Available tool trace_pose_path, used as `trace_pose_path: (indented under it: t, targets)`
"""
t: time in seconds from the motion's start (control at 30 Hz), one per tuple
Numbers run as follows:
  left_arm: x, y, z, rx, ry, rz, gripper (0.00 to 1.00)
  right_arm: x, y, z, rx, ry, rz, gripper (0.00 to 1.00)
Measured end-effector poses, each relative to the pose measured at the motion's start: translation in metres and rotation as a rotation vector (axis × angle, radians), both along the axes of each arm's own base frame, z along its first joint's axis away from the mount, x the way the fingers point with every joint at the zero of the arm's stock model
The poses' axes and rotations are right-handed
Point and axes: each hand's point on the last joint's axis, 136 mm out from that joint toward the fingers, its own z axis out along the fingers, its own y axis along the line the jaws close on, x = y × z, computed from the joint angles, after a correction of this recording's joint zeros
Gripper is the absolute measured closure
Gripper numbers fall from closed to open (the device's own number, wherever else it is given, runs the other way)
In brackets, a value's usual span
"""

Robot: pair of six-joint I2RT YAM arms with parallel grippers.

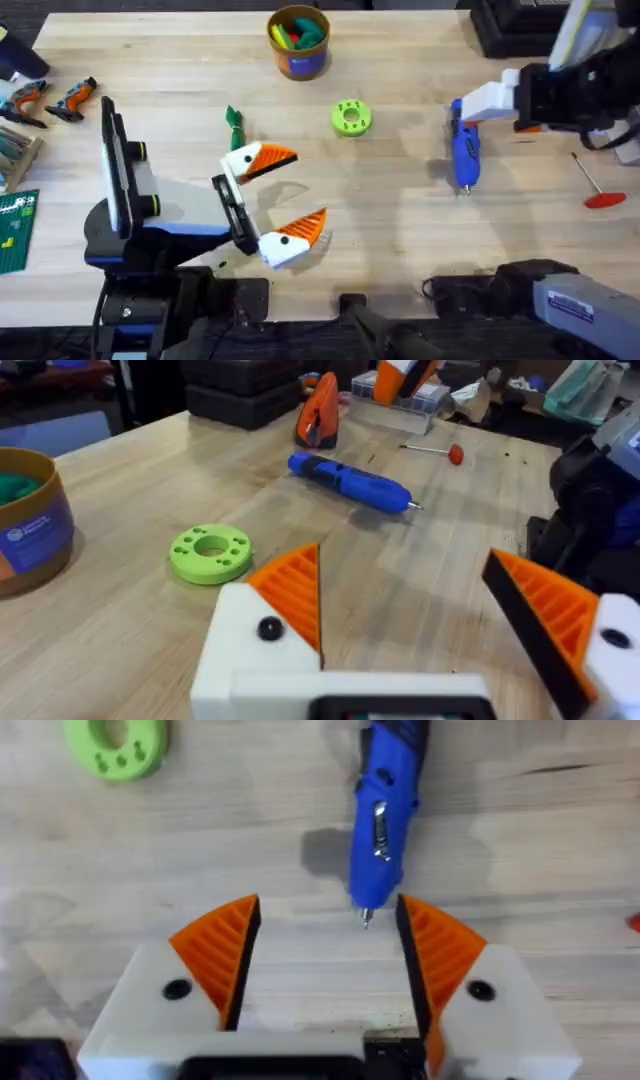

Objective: Pick up the gripper from the table and insert it into the empty holder that is missing its gripper. Then pick up a screw, insert it into the mounting hole, and use the screwdriver to tighten it. Finally, clean up the table by picking up the vegetable and placing it into the bucket.

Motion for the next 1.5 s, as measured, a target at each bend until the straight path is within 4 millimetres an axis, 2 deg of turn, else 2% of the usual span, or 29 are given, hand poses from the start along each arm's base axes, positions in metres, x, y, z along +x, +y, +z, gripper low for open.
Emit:
trace_pose_path:
  t: [0.2, 0.53, 0.6, 0.63, 0.67, 0.7, 1.5]
  targets:
    - [0.0, 0.0, 0.0, 0.0, 0.0, 0.0, 0.015, 0.007, -0.021, -0.002, 0.0, -0.004, -0.087, 0.208]
    - [0.0, 0.0, 0.0, 0.0, 0.0, 0.0, 0.015, 0.014, -0.038, 0.0, -0.048, -0.035, -0.14, 0.207]
    - [0.0, 0.0, 0.0, 0.0, 0.0, 0.0, 0.016, 0.015, -0.039, 0.0, -0.052, -0.039, -0.15, 0.203]
    - [0.0, 0.0, 0.0, 0.0, 0.0, 0.0, 0.015, 0.015, -0.039, 0.001, -0.052, -0.04, -0.156, 0.095]
    - [0.0, 0.0, 0.0, 0.0, 0.0, 0.0, 0.015, 0.015, -0.039, 0.001, -0.054, -0.04, -0.156, 0.033]
    - [0.0, 0.0, 0.0, 0.0, 0.0, 0.0, 0.015, 0.015, -0.04, 0.001, -0.055, -0.041, -0.157, 0.018]
    - [0.003, 0.002, 0.0, 0.002, -0.003, 0.02, 0.014, 0.014, -0.04, 0.0, -0.052, -0.037, -0.164, 0.009]
